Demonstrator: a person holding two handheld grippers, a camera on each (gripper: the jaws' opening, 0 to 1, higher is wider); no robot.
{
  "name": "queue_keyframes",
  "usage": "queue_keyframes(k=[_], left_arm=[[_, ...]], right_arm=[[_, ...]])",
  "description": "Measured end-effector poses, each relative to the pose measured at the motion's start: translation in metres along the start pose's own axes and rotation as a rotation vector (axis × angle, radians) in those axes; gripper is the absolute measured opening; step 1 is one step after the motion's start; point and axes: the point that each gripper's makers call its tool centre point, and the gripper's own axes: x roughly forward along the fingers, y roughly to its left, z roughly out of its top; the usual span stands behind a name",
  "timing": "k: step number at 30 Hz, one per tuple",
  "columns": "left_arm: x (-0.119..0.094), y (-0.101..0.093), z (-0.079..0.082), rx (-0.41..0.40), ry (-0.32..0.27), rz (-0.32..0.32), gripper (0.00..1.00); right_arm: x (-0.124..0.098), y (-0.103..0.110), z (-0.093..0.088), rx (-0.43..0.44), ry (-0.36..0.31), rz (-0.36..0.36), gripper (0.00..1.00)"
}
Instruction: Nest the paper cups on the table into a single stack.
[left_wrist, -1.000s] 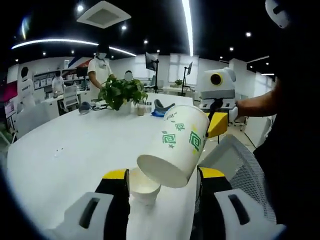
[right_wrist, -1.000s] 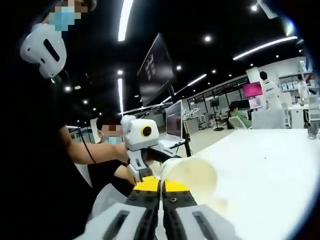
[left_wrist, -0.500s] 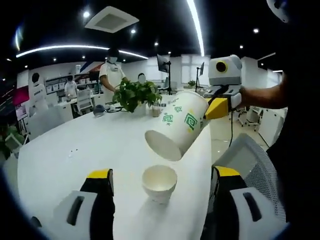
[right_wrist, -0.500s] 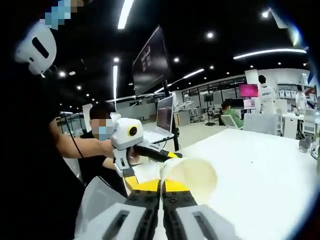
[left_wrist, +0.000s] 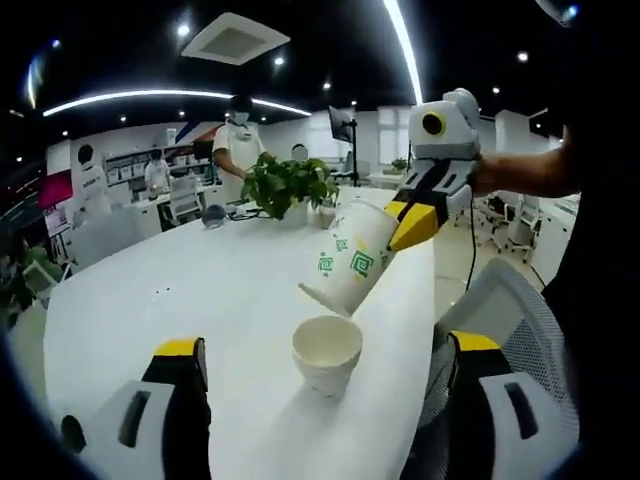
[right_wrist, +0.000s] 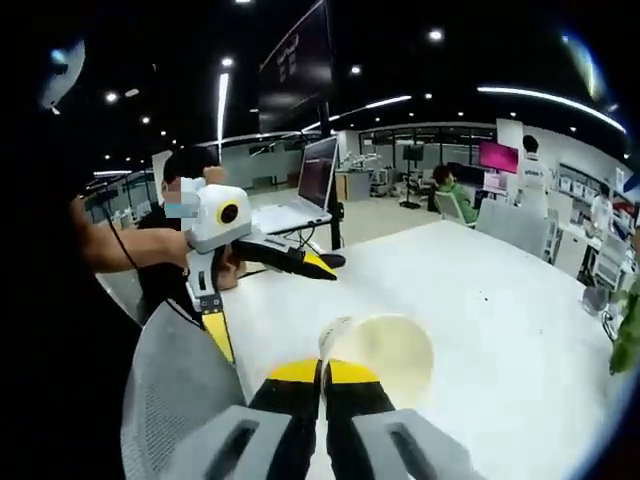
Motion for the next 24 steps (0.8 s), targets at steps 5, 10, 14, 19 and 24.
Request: queue_keyframes(k=[5,10,14,19,24], left_arm=[[-0.005,0.001,-0.004,-0.002,0.001,0.008,0.99],[-0.008,0.001,-0.004,-0.015,-0.025,0.017,0.99],[-0.008,-0.001,-0.007,-0.016,-0.024,0.015,0.99],[-0.008,-0.002,-0.007,-0.016,-0.026,0.024,0.99],[-0.006,-0.004,-0.012,-0.011,-0.005,0.02,0.99]], right_arm=[[0.011,-0.001,-0.009,-0.043,0.075,0.005,0.0],[0.022,-0.003,-0.021,-0.081,0.15,0.009,0.0],[0.027,-0.003,-0.027,-0.096,0.189,0.02,0.0],[0.034,-0.002,-0.037,-0.133,0.256,0.03,0.0],[0.041,-0.002,-0.041,-0.146,0.266,0.046,0.0]])
